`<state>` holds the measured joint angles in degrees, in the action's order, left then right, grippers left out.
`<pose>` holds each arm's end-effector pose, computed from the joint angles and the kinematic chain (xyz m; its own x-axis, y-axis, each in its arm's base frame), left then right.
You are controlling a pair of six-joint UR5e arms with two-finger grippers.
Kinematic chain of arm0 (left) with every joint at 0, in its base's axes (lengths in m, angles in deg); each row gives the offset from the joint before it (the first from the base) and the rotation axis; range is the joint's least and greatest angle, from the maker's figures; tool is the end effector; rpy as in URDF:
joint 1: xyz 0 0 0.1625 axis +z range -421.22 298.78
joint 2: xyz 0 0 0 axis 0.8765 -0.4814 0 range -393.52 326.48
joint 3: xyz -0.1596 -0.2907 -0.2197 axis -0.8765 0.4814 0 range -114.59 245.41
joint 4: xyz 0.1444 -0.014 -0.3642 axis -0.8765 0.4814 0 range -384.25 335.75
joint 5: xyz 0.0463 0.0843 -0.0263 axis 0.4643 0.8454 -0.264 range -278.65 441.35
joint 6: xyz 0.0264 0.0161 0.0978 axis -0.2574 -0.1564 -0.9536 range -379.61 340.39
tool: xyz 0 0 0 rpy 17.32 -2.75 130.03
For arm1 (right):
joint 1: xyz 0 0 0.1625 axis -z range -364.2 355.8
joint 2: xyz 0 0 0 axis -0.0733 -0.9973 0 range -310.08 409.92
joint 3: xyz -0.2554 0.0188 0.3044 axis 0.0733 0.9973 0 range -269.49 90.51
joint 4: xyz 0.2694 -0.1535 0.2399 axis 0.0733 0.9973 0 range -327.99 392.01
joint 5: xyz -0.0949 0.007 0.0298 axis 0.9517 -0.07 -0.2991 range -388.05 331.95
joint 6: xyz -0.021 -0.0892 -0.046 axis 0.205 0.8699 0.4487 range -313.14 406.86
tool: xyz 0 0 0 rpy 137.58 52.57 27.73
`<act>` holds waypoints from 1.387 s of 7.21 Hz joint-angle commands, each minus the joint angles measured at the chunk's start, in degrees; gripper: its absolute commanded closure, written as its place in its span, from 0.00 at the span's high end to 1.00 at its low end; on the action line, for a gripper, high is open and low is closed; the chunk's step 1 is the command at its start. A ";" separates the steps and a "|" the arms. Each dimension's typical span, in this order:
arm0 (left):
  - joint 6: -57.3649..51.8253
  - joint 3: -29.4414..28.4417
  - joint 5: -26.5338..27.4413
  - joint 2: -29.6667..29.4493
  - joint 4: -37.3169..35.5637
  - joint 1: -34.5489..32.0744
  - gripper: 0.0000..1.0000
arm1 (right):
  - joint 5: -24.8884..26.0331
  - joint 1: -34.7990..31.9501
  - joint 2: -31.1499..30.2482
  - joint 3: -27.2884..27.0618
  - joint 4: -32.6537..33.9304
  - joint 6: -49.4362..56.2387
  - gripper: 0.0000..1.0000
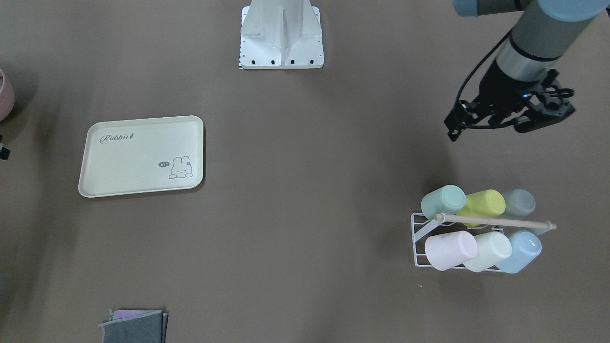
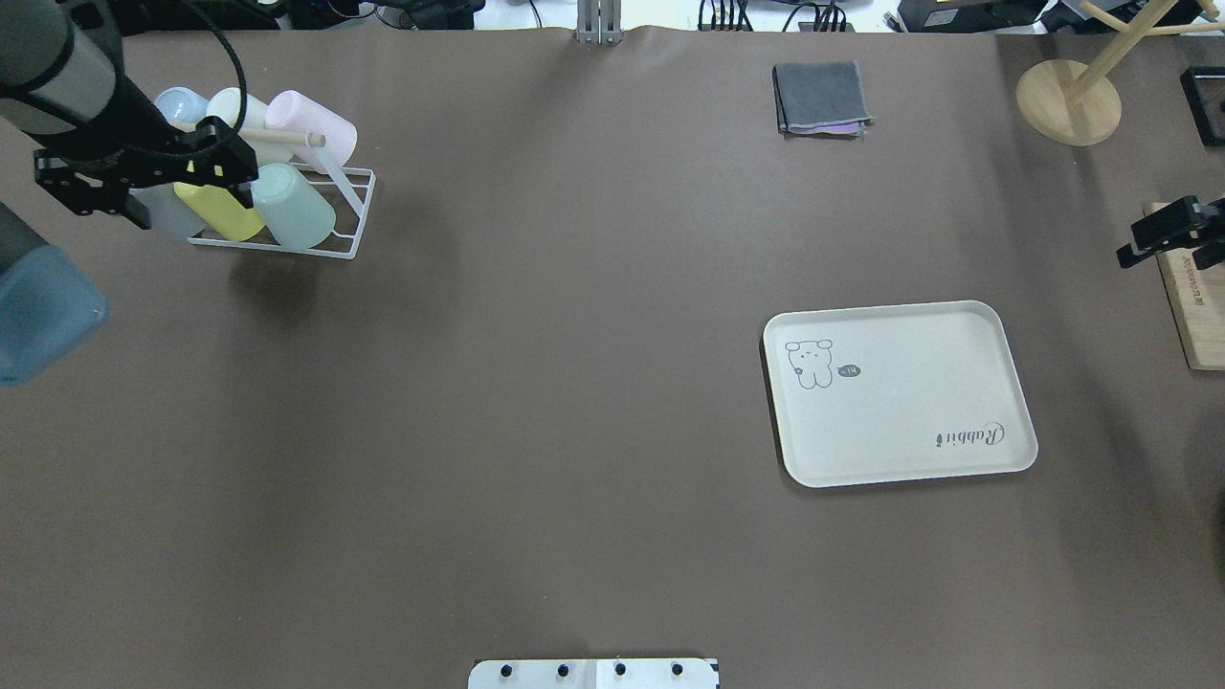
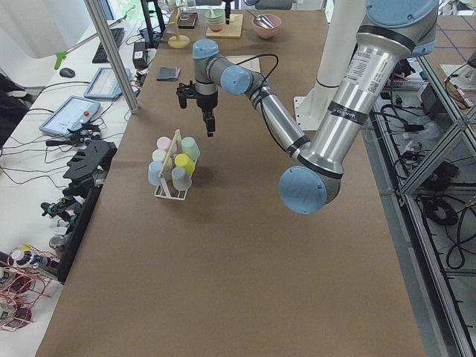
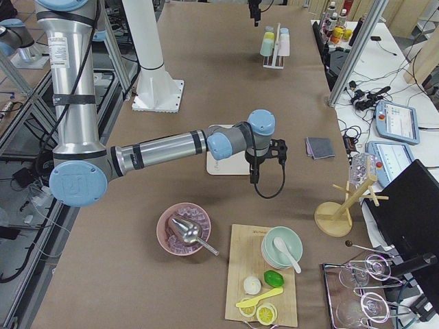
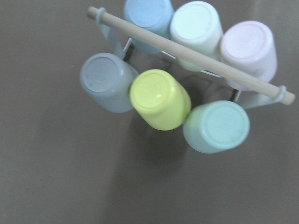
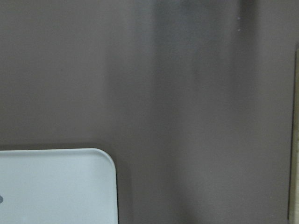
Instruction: Pick up and place green cup on tray
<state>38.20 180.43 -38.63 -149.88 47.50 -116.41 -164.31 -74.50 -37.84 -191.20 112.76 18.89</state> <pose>0.2402 -0.4892 0.2508 0.7005 -0.1991 -0.6853 0.2152 0.9745 -0.0632 -0.1104 -0.4839 0.4969 0.6355 -0.0367 0.7713 0.0135 0.9992 0.0364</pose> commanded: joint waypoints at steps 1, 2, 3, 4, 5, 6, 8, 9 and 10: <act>-13.49 1.42 14.42 -2.99 0.15 10.13 0.99 | 1.25 6.03 0.49 3.43 -5.49 -5.14 0.99; -23.16 1.70 17.48 -3.17 0.49 11.66 0.99 | 1.26 7.36 0.57 7.63 -11.96 -8.21 0.99; -29.00 3.00 16.99 -3.17 0.50 11.59 0.99 | 1.35 9.54 0.66 10.54 -18.55 -13.28 0.99; -40.11 2.84 18.90 -2.56 2.76 15.25 0.99 | 1.44 11.48 0.92 11.79 -22.96 -17.60 0.96; -51.62 1.28 28.31 -1.77 6.70 18.94 0.99 | 2.31 12.54 0.93 11.89 -24.40 -18.77 0.93; -62.44 -0.57 41.02 -0.63 8.04 24.54 0.99 | 2.31 12.99 0.84 11.89 -24.50 -18.96 0.89; -96.05 -1.55 56.37 -0.27 8.05 25.65 0.99 | 2.31 13.96 0.75 11.89 -24.50 -19.05 0.85; -104.21 -2.25 64.62 0.08 7.97 26.61 0.99 | 2.31 14.83 0.58 11.89 -24.50 -19.05 0.85; -111.52 -3.21 71.23 1.56 8.14 26.79 0.99 | 2.58 15.36 0.40 11.89 -24.50 -19.05 0.83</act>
<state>-62.37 178.28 23.47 -149.63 55.49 -90.21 -161.94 -59.93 -37.24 -179.31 88.27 -0.14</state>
